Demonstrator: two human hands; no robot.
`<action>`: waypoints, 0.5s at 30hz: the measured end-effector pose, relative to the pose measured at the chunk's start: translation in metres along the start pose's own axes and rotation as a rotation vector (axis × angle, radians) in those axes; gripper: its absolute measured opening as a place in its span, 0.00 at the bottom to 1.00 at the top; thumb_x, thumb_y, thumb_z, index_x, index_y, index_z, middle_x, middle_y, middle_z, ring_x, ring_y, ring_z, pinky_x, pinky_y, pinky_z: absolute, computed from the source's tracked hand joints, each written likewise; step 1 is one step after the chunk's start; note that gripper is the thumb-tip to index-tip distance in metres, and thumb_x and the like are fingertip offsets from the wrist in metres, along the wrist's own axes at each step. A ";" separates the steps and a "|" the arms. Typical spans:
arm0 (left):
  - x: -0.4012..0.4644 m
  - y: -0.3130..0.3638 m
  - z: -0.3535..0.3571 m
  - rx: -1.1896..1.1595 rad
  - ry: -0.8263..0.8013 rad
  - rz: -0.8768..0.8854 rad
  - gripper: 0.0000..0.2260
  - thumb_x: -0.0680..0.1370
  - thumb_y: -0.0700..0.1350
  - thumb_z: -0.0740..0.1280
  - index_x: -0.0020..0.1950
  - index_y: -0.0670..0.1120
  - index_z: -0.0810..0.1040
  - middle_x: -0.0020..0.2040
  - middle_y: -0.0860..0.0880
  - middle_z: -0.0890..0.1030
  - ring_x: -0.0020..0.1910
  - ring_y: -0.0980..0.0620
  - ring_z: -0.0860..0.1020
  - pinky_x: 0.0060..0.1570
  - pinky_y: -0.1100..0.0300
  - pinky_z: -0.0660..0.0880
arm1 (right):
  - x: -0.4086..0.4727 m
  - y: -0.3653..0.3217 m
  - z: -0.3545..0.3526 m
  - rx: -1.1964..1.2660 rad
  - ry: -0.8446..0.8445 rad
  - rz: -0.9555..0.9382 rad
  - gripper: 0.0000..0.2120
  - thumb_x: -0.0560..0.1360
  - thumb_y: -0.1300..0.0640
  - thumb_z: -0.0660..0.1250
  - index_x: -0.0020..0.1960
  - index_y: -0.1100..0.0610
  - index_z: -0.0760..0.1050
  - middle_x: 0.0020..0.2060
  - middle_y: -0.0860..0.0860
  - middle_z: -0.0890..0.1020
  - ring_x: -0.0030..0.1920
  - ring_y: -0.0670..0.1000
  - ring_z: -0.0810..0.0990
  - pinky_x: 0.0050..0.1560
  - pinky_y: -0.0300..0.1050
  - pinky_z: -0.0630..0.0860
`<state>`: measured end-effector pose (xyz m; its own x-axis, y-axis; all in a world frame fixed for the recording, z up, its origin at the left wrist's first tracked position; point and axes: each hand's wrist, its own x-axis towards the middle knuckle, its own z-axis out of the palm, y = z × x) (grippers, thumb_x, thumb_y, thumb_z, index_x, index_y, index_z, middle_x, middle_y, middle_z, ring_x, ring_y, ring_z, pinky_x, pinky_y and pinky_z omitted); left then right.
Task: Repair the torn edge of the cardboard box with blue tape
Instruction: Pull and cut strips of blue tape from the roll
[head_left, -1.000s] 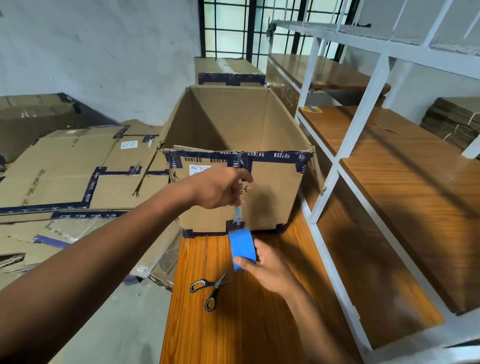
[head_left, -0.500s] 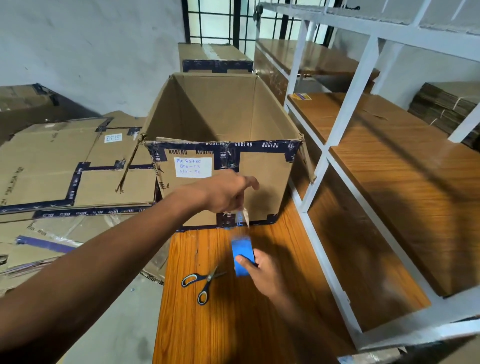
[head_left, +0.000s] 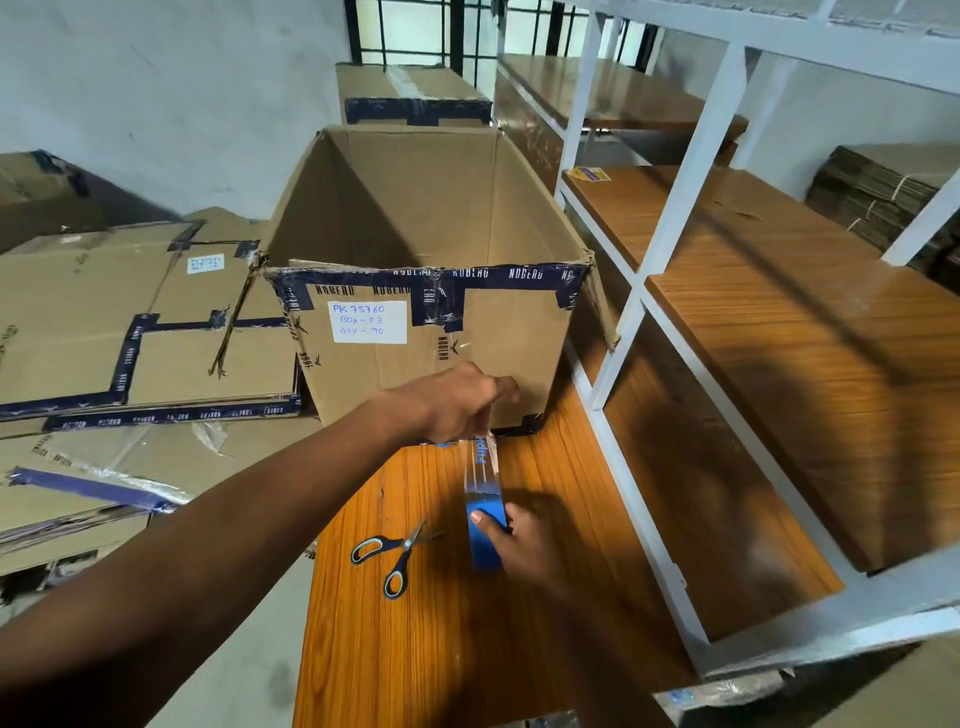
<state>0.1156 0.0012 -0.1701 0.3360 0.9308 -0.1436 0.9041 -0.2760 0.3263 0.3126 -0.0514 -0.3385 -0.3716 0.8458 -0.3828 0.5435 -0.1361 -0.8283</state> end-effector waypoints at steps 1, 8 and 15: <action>0.002 0.000 0.001 -0.002 0.002 0.001 0.31 0.80 0.33 0.68 0.81 0.50 0.67 0.45 0.53 0.82 0.44 0.54 0.82 0.50 0.54 0.82 | 0.002 0.002 -0.001 -0.006 -0.002 0.010 0.23 0.79 0.37 0.69 0.65 0.53 0.77 0.54 0.48 0.84 0.53 0.45 0.84 0.48 0.38 0.80; 0.007 0.001 0.002 -0.046 -0.031 0.007 0.35 0.79 0.32 0.70 0.83 0.51 0.64 0.41 0.58 0.81 0.41 0.61 0.79 0.49 0.59 0.76 | -0.001 0.012 0.002 -0.030 -0.044 0.013 0.24 0.78 0.34 0.67 0.64 0.51 0.76 0.54 0.47 0.83 0.54 0.45 0.83 0.50 0.38 0.80; 0.003 0.000 0.002 -0.110 -0.056 -0.002 0.35 0.79 0.33 0.70 0.84 0.51 0.62 0.45 0.54 0.85 0.44 0.58 0.83 0.55 0.55 0.81 | -0.004 0.015 0.004 -0.071 0.071 -0.029 0.29 0.73 0.37 0.76 0.65 0.51 0.69 0.56 0.48 0.79 0.57 0.48 0.81 0.53 0.47 0.84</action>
<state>0.1171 0.0038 -0.1722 0.3517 0.9155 -0.1953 0.8711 -0.2437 0.4264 0.3194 -0.0586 -0.3516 -0.3352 0.8837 -0.3267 0.5862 -0.0759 -0.8066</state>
